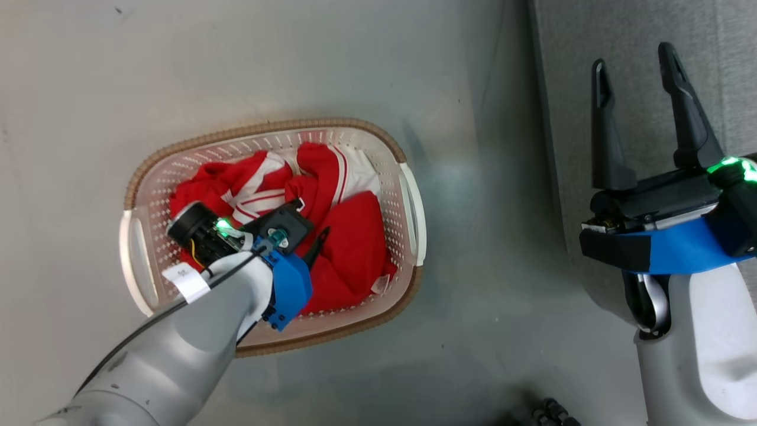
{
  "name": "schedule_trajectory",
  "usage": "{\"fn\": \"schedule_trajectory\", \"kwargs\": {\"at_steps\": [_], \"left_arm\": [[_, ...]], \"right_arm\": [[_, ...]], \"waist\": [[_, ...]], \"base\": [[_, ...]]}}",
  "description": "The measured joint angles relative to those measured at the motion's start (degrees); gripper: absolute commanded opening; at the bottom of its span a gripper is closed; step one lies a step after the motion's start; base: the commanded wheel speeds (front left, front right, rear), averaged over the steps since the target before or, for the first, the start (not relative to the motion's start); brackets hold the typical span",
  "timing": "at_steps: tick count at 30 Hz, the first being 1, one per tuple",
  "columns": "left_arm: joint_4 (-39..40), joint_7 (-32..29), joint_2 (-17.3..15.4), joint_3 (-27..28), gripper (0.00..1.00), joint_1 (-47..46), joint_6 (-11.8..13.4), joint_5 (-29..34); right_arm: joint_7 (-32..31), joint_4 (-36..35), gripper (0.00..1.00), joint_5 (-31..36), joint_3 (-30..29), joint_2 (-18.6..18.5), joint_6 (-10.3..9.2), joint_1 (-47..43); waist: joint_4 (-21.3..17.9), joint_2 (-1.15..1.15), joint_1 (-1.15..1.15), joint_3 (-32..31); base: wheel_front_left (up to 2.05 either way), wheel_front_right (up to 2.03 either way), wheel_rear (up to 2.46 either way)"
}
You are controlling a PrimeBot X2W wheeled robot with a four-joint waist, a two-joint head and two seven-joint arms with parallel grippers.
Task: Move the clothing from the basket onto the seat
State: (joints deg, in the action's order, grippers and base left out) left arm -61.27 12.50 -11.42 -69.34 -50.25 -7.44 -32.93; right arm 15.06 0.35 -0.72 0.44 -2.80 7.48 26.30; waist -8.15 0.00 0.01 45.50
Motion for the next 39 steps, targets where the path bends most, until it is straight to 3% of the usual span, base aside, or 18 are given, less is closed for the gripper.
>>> {"fn": "schedule_trajectory", "kwargs": {"at_steps": [9,22,23,24,25,33,39], "left_arm": [[-2.1,-2.9,-0.7,-3.4,1.00,-3.4,0.0,-4.2],[-3.7,-6.6,-0.8,-4.0,1.00,-6.3,0.0,-0.6],[-3.9,-7.0,-0.7,-4.0,0.49,-6.3,0.0,-0.3],[-4.1,-7.0,-0.7,-4.0,0.11,-6.3,0.0,0.3],[-4.3,-7.0,-0.7,-4.0,0.00,-6.4,0.0,0.5],[-4.7,-6.6,-0.2,-4.0,0.00,-6.5,0.0,1.1],[-4.5,-2.9,0.7,-4.0,0.00,-6.0,0.0,0.3]], "right_arm": [[0.0,-3.3,1.00,1.0,0.1,0.0,0.00,1.5],[0.0,-6.4,1.00,1.5,0.7,0.0,0.00,2.0],[0.0,-6.6,1.00,1.6,0.8,0.0,0.00,2.0],[0.0,-6.8,1.00,1.6,0.9,0.0,0.00,2.0],[0.0,-7.1,1.00,1.6,1.0,0.0,0.00,2.0],[0.0,-7.3,1.00,1.6,1.1,0.0,0.00,2.0],[0.0,-6.5,1.00,1.4,1.3,0.0,0.00,2.0]], "waist": [[-0.2,0.00,0.00,6.3],[-0.5,0.00,-0.01,12.1],[-0.6,0.00,-0.01,12.3],[-0.7,0.00,-0.01,12.4],[-0.8,0.00,-0.01,12.5],[-0.8,0.00,-0.01,11.8],[-0.4,0.00,-0.01,9.0]], "base": [[0.00,0.00,0.00],[0.00,0.00,0.00],[0.00,0.00,0.00],[0.00,0.00,0.00],[0.00,0.00,0.00],[0.00,0.00,0.00],[0.00,0.00,0.00]]}}
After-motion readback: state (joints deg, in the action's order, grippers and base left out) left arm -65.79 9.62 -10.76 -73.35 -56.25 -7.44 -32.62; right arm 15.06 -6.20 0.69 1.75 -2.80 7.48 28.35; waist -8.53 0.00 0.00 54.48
